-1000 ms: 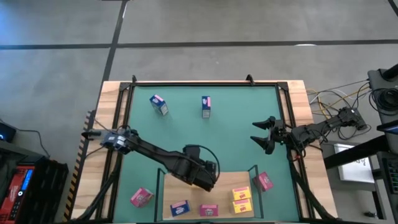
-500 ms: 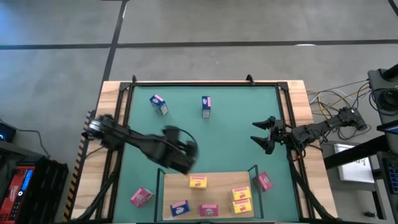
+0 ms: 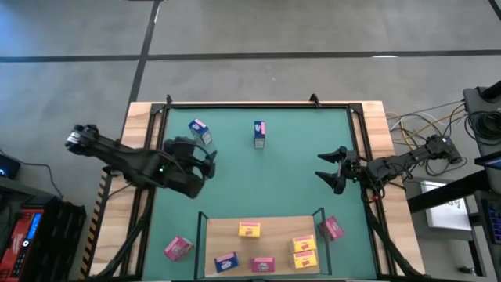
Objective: Stack cereal on shelf
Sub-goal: Put the yellow cereal box on the shelf aligned with the other yellow cereal boxes
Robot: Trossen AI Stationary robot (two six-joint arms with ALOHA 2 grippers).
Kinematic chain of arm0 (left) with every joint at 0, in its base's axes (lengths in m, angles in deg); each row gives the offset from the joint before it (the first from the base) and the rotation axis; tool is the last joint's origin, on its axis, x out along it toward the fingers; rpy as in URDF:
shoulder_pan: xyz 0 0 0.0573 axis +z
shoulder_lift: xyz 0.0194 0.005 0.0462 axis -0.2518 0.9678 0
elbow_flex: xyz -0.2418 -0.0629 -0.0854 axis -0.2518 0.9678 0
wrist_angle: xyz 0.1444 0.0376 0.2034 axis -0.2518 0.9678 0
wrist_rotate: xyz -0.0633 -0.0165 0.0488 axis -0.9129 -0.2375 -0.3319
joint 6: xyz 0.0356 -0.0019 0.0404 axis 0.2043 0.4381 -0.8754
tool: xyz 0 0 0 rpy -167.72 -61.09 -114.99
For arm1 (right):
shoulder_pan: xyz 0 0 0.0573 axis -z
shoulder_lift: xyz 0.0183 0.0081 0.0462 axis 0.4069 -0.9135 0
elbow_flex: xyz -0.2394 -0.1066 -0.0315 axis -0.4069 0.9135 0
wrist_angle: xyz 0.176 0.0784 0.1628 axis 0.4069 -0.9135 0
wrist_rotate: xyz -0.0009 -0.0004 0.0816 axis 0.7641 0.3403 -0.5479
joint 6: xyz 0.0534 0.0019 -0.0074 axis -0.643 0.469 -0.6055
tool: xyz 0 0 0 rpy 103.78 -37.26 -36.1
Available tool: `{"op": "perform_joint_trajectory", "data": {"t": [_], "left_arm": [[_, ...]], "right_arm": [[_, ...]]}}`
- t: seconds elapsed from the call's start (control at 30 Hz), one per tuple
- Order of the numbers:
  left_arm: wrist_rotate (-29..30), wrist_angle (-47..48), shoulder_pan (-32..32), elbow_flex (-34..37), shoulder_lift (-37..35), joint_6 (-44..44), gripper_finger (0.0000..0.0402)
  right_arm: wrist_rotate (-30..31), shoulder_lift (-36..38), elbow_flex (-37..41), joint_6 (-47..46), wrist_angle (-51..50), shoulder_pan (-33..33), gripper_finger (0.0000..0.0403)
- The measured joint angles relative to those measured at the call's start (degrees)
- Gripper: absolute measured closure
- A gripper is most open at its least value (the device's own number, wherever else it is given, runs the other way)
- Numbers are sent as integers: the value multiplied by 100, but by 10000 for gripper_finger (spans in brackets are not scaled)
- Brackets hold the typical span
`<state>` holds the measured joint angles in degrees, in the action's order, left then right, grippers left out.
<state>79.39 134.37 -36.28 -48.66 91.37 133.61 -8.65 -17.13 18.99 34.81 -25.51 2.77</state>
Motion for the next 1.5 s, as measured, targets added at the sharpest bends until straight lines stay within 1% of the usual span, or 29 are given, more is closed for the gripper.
{"op": "perform_joint_trajectory", "data": {"t": [0.1, 0.13, 0.2, 0.23, 0.37, 0.43, 0.53, 0.67, 0.77, 0.87, 1.0, 1.07, 1.13, 1.2, 1.27, 1.33, 1.4, 1.5], "left_arm": [[-187, -249, -45, 362, -343, -45, 18], [-125, -239, -53, 464, -436, -99, 18], [135, -250, -55, 687, -593, -452, 18], [311, -260, -71, 842, -661, -467, 18], [1090, -335, -390, 1529, -853, 128, 18], [1513, -567, -617, 1907, -945, 485, 18], [1794, -1131, -878, 2490, -1013, 718, 18], [1804, -1961, -1062, 3093, -1095, 727, 18], [1838, -2437, -1138, 3349, -1104, 577, 18], [1720, -2794, -1159, 3450, -1103, 173, 18], [1304, -3444, -1195, 3457, -1102, -720, 18], [1167, -3617, -1226, 3460, -1102, -1037, 18], [1252, -3650, -1298, 3499, -1090, -1125, 18], [1710, -3651, -1446, 3579, -1076, -1112, 18], [2360, -3647, -1643, 3725, -1106, -918, 18], [2858, -3507, -1804, 3931, -1201, -480, 18], [2925, -3146, -1892, 4154, -1364, 237, 18], [2738, -2589, -1925, 4532, -1714, 1324, 18]], "right_arm": [[-1, 0, -2, 0, 0, 1, 3], [0, 0, -2, 0, -1, 2, 3], [0, 0, -1, 0, 0, 1, 3], [0, 0, -2, 0, -1, 1, 3], [0, 0, -2, 0, 0, 2, 3], [-2, 0, -1, 0, 0, 0, 3], [-2, 0, -2, 0, -2, 0, 3], [-2, 0, -1, 0, 0, 1, 3], [0, 0, -2, 0, 0, 2, 3], [0, 0, -2, 0, 0, 1, 3], [31, 0, -2, 52, 38, 5, 3], [268, -13, -2, 468, 326, 26, 3], [409, 3, -1, 800, 431, 28, 3], [410, 4, -2, 935, 489, 28, 3], [411, 7, -2, 958, 499, 28, 3], [411, 7, -2, 901, 496, 28, 3], [409, 4, -2, 903, 494, 28, 3], [409, 9, -2, 906, 496, 28, 3]]}}
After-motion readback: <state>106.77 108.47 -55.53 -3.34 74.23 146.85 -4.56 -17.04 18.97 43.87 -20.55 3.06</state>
